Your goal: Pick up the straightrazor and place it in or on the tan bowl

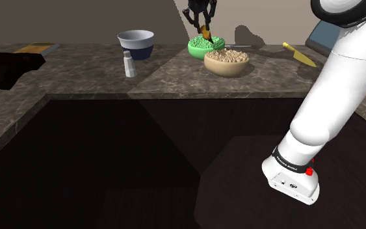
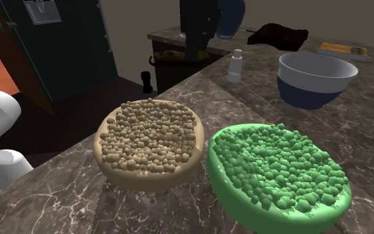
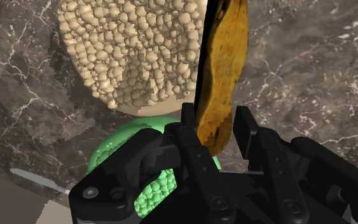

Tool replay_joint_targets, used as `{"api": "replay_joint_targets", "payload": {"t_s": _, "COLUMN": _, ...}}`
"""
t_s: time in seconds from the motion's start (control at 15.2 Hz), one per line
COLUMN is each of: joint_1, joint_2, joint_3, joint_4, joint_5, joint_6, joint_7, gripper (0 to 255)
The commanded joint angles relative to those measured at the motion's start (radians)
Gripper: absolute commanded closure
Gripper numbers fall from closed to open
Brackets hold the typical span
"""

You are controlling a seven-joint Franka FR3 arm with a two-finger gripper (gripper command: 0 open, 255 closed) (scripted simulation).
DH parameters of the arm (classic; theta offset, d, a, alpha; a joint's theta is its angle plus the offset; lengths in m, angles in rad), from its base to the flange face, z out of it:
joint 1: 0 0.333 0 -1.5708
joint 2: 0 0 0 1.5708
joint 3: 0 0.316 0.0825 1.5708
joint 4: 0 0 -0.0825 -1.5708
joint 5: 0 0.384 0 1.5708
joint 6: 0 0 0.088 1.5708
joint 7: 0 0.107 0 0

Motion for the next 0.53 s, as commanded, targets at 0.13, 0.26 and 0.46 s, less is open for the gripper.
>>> {"api": "replay_joint_targets", "payload": {"t_s": 0.13, "joint_1": -0.050, "joint_2": -0.095, "joint_3": -0.041, "joint_4": -0.103, "joint_5": 0.003, "joint_6": 0.028, "joint_7": -0.088, "gripper": 255}}
{"api": "replay_joint_targets", "payload": {"t_s": 0.26, "joint_1": -0.073, "joint_2": -0.143, "joint_3": -0.065, "joint_4": -0.155, "joint_5": 0.002, "joint_6": 0.043, "joint_7": -0.134, "gripper": 255}}
{"api": "replay_joint_targets", "payload": {"t_s": 0.46, "joint_1": -0.103, "joint_2": -0.203, "joint_3": -0.101, "joint_4": -0.218, "joint_5": -0.004, "joint_6": 0.061, "joint_7": -0.200, "gripper": 255}}
